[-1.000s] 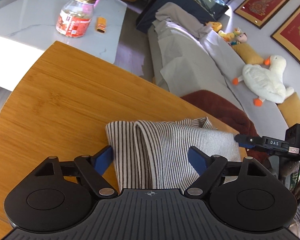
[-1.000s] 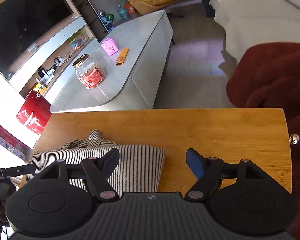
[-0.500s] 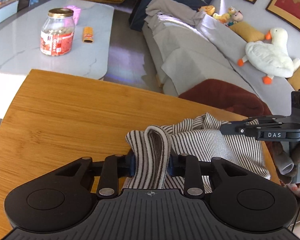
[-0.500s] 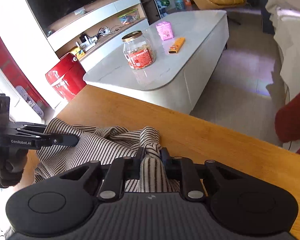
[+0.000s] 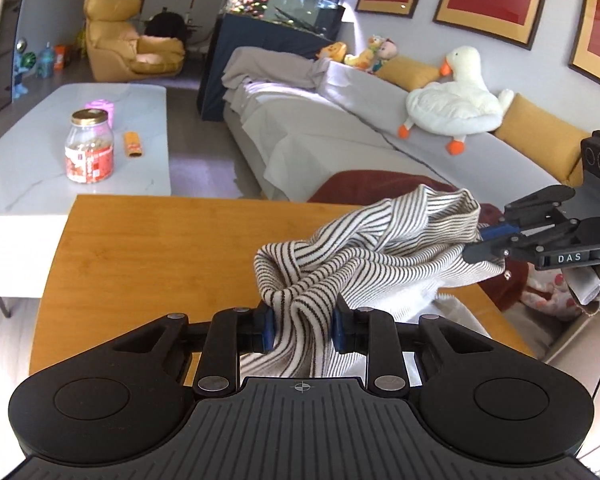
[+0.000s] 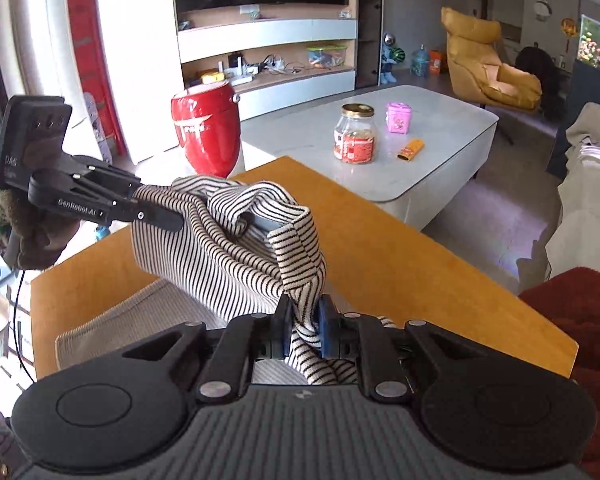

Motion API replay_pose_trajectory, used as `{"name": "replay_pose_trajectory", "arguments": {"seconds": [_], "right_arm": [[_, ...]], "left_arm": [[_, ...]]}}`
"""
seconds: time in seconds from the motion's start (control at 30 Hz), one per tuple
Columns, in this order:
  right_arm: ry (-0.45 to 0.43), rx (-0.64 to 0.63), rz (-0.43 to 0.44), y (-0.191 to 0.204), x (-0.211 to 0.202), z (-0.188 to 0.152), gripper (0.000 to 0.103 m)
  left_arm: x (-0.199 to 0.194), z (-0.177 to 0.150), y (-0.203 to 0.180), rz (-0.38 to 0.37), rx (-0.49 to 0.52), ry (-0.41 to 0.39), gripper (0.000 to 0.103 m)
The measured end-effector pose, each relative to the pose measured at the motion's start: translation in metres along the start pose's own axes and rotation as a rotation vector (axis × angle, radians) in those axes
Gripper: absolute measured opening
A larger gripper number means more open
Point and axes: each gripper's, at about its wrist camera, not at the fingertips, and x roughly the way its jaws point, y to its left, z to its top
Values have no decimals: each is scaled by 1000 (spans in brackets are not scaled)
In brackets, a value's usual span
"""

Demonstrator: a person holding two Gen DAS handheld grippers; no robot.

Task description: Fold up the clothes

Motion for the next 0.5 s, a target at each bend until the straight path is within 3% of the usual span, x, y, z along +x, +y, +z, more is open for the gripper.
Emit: {"name": "replay_pose_trajectory", "arguments": {"seconds": [0.23,0.37,0.5], "right_arm": [[155,-49,-32,58,6,-65,13],[166,-19,-24,61,-9,-78,18],[103,65,-58,51,-33,-77,29]], "left_arm": [[-17,-51,-10,16,8,78,38],[-29,-61,-13,93,55,99,51],[-32,-64,-3,79,-5,121,54]]}}
